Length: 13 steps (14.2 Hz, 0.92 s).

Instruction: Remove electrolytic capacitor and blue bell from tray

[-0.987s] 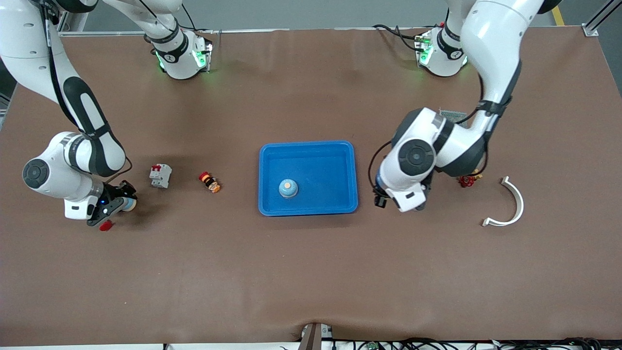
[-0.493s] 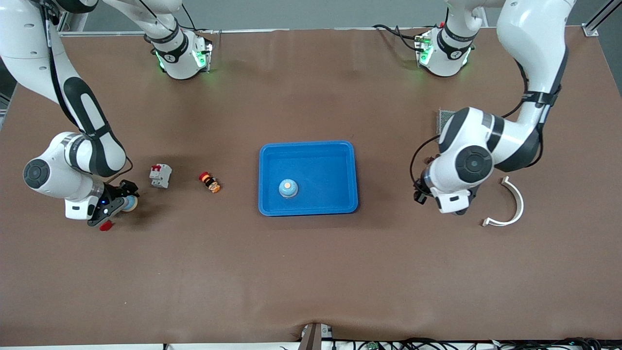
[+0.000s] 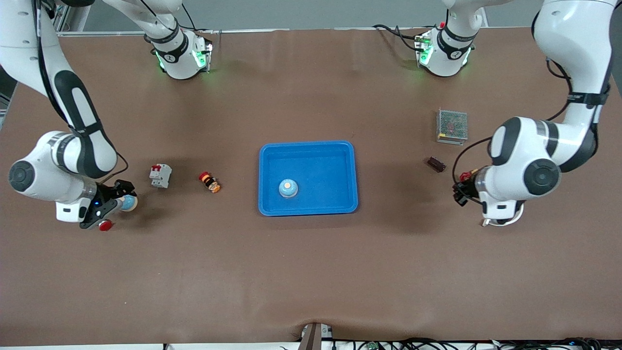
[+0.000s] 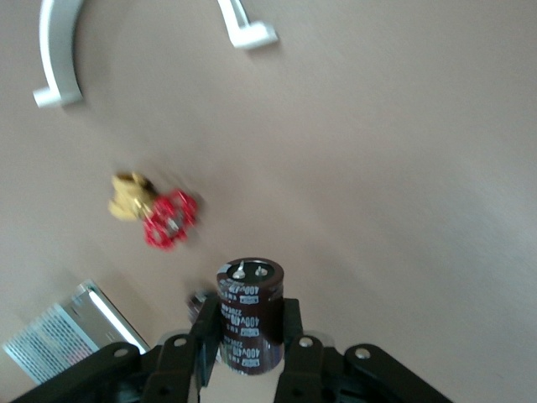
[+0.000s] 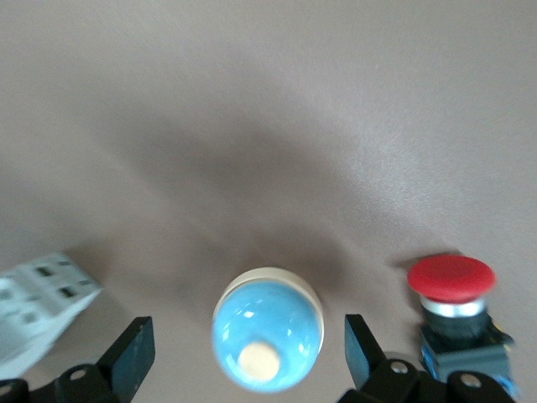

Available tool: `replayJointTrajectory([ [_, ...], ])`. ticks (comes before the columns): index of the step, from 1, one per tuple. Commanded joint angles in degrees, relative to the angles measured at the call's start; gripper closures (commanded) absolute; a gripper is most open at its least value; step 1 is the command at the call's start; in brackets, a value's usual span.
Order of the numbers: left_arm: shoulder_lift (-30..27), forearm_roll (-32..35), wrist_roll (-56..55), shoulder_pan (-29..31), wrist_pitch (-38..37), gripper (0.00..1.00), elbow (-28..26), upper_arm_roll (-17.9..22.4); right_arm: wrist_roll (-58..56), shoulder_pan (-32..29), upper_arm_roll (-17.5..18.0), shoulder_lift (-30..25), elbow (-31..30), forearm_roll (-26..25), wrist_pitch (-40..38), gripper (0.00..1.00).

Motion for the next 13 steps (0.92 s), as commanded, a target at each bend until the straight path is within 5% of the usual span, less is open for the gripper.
replayJointTrajectory([
  [1, 1.73, 6.47, 2.04, 2.2, 3.1, 1.0, -0.9, -0.6, 5.87, 1.42, 0.37, -4.03, 2.89, 1.2, -8.45, 0.0],
  [8, 6.22, 9.92, 8.54, 7.83, 9.43, 1.0, -1.78, -0.6, 28.97, 8.71, 0.46, -11.33, 8.6, 1.2, -22.43, 0.0],
  [13, 7.81, 10.1, 8.72, 8.89, 13.56, 1.0, -3.27, -0.51, 50.58, 17.15, 0.46, -15.46, 9.31, 1.46, -24.56, 0.0],
])
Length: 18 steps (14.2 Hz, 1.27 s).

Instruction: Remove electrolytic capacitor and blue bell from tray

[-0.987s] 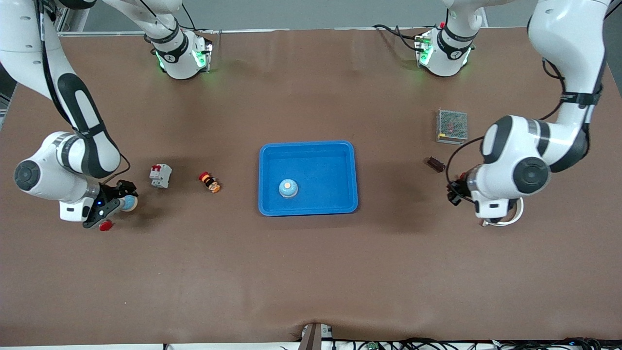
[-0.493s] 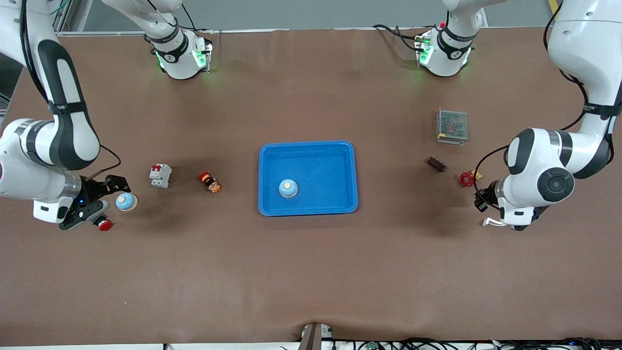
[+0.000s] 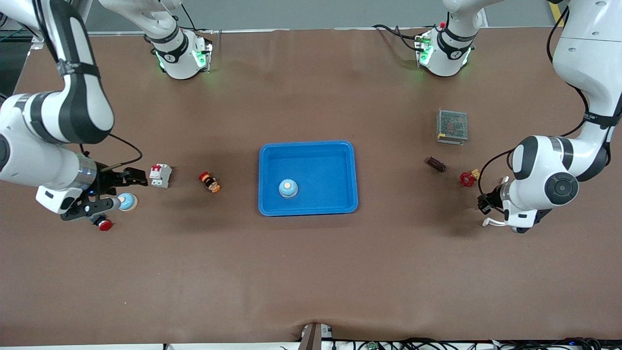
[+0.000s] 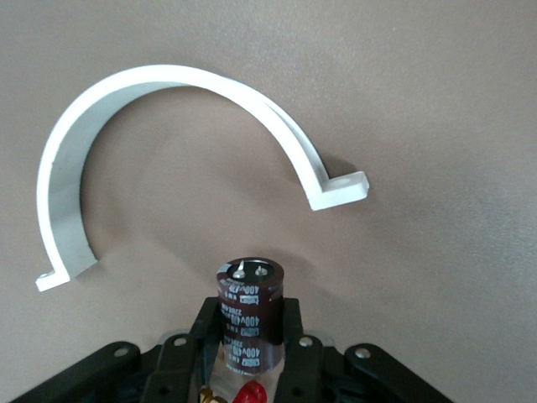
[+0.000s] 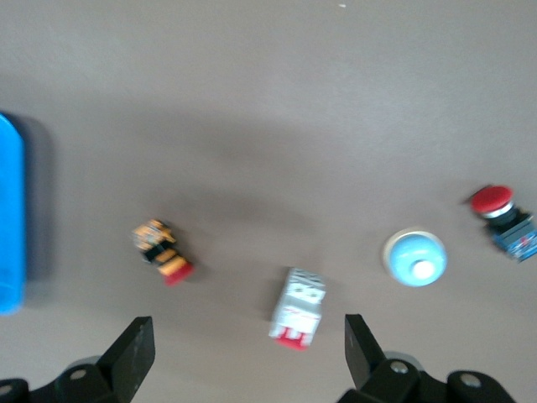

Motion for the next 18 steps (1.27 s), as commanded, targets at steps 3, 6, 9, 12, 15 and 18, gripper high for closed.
replayJointTrajectory([
  [3, 0.75, 1.24, 0.47, 1.02, 1.99, 0.95, -0.82, -0.52, 21.95, 9.76, -0.5, -2.65, -0.17, 1.97, -0.57, 0.0],
  [6, 1.36, 1.24, 0.47, 1.03, 2.08, 0.85, -0.64, -0.52, 34.71, 16.44, -0.59, -2.12, 1.32, 2.41, 0.92, 0.0],
  [9, 1.54, 1.24, 0.47, 0.94, 2.34, 0.2, -0.29, -0.52, 42.72, 21.46, -0.59, -1.59, 1.5, 2.41, 5.13, 0.0],
  [12, 0.75, 1.24, 0.38, 0.76, 2.08, 0.0, -0.11, -0.6, 46.95, 24.02, -0.59, 0.6, 1.58, 2.33, 10.05, 0.0],
  [15, -1.79, 1.33, 0.2, 0.32, 1.37, 0.0, -0.02, -0.87, 50.99, 26.39, -0.67, 4.89, 3.77, 2.15, 13.83, 0.0],
  [18, -4.61, 1.24, -0.14, 0.06, -1.52, 0.0, 0.85, -2.44, 55.74, 29.55, -0.67, 10.34, 8.42, 1.45, 14.19, 0.0],
])
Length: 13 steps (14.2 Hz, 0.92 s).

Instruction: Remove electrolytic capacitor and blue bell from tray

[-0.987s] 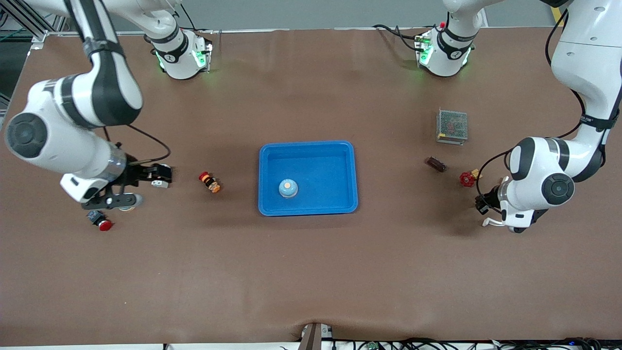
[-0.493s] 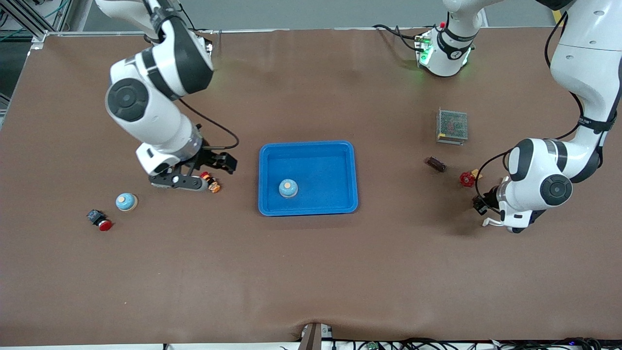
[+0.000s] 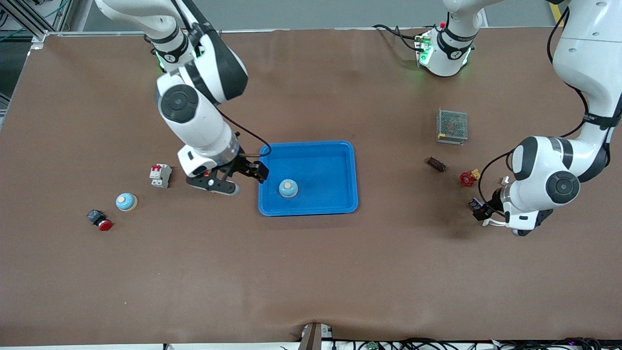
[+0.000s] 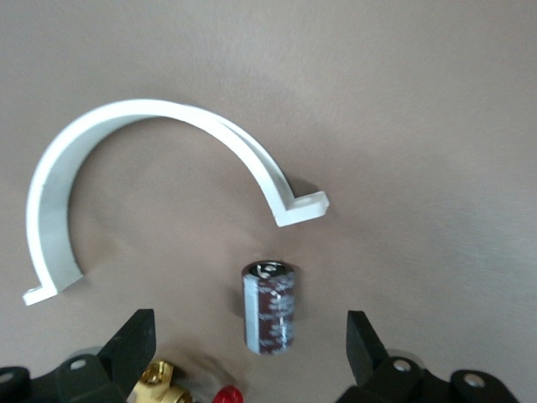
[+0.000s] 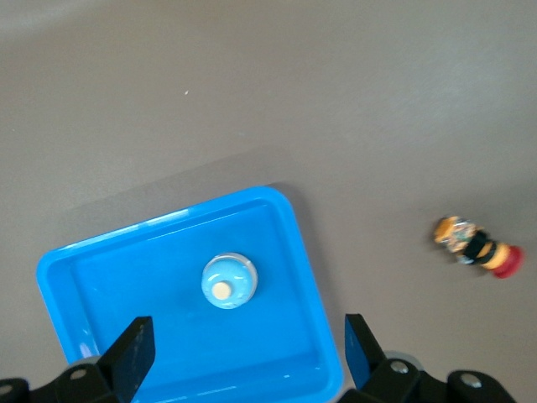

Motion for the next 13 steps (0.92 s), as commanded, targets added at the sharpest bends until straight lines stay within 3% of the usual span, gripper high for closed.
replayJointTrajectory([
  [1, -3.81, 1.01, -0.08, 0.06, -4.08, 0.0, 0.84, -2.18, 4.38, 3.27, -0.76, 5.93, 6.06, 0.09, -0.68, 0.0],
  [9, -8.63, 0.48, 2.28, 0.32, -16.12, 0.0, 9.1, -8.16, 3.86, 5.29, -0.76, 16.13, 6.51, 0.09, 4.93, 0.0],
  [13, -14.43, 0.3, 9.92, 0.67, -18.59, 0.0, 9.9, -8.26, 3.86, 7.14, -0.76, 18.95, 6.24, 0.09, 7.05, 0.0],
])
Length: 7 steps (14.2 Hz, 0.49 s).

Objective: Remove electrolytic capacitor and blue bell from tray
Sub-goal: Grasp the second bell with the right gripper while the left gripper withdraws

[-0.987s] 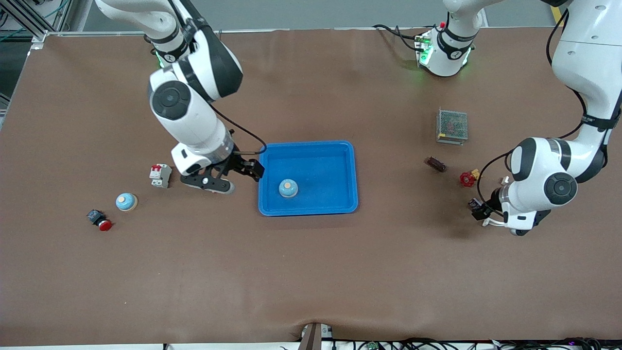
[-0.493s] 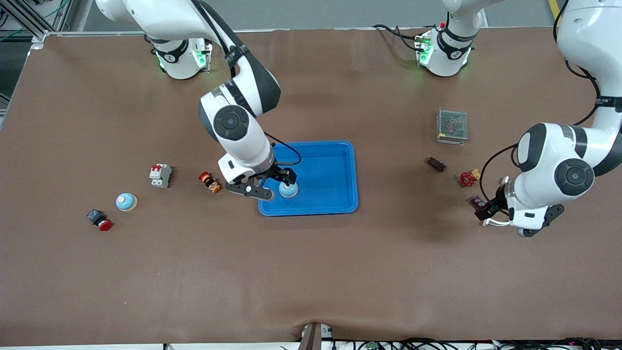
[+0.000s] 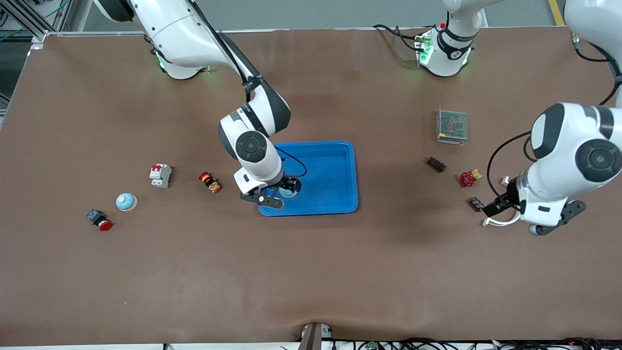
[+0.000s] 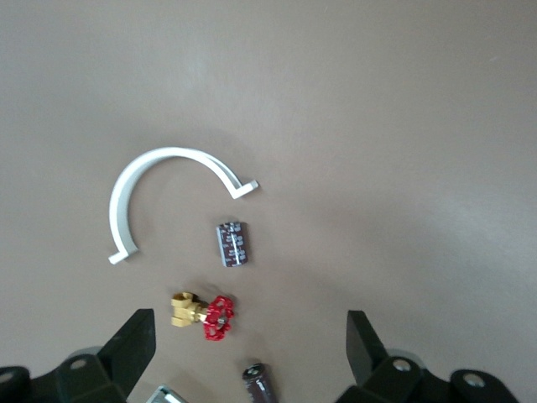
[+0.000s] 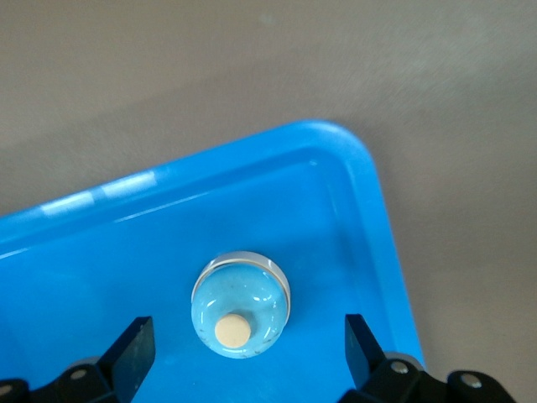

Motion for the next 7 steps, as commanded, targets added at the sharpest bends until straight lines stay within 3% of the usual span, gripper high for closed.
replayJointTrajectory([
  [1, -4.68, 0.13, 6.03, 0.65, -2.41, 0.0, -0.31, -0.26, 0.36, 1.74, -0.7, 1.6, 1.54, 0.26, 0.33, 0.0],
  [7, -8.56, -0.74, 11.31, 0.56, -9.87, 0.0, 3.98, -0.52, 0.27, 2.0, -0.7, 3.54, 1.54, 0.17, 3.32, 0.0],
])
